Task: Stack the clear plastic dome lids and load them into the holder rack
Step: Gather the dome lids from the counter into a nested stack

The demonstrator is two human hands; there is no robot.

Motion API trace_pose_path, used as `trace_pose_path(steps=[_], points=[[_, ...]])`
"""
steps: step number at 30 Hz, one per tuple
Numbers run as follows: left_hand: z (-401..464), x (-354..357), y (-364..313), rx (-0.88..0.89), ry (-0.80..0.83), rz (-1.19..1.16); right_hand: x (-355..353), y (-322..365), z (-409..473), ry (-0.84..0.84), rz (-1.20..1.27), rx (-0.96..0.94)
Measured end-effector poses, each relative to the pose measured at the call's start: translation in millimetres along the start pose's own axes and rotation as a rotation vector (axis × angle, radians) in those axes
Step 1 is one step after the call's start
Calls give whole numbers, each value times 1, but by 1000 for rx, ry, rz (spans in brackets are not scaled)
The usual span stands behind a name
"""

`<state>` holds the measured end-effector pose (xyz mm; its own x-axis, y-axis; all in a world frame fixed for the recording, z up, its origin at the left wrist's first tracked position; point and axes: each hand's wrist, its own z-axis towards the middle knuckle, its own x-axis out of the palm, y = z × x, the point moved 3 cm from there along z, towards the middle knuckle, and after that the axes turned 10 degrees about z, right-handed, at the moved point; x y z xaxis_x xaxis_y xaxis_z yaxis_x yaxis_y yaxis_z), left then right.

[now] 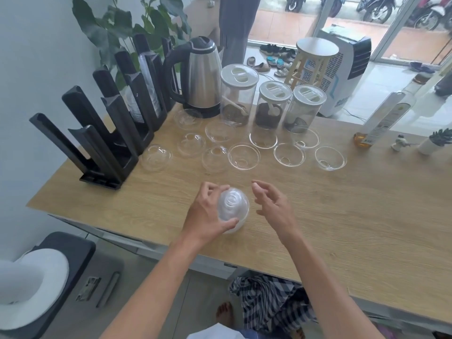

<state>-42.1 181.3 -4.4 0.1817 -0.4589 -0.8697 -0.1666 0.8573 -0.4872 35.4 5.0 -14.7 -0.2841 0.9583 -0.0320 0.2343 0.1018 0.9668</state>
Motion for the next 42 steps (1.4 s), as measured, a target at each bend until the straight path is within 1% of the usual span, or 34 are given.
trace_pose_path(steps=[2,4,6,8,10,13,17,19,24,27,32,38,42], points=[[-4,8,5,-27,10,-56,8,-4,2,108,-6,107],[-5,10,9,-72,24,-113,15,-11,3,182,12,206],[-5,13,12,-129,66,-189,16,-14,4,192,56,242],[-5,14,15,-196,104,-327,15,-15,5,188,110,248],[-4,14,17,-275,100,-472,14,-16,5,191,152,262],[-5,14,19,-381,105,-604,15,-18,4,195,192,295],[-8,18,28,-582,223,-685,12,-21,5,215,242,292],[-9,16,30,-630,289,-731,10,-24,5,212,257,303],[-6,16,34,-659,298,-773,5,-28,7,211,235,356],[-6,16,32,-659,305,-787,2,-31,6,210,220,358],[-9,19,24,-650,270,-848,0,-37,1,121,282,334],[-8,21,18,-621,238,-991,0,-38,0,69,368,327],[-9,24,19,-636,222,-992,0,-42,0,54,398,334]])
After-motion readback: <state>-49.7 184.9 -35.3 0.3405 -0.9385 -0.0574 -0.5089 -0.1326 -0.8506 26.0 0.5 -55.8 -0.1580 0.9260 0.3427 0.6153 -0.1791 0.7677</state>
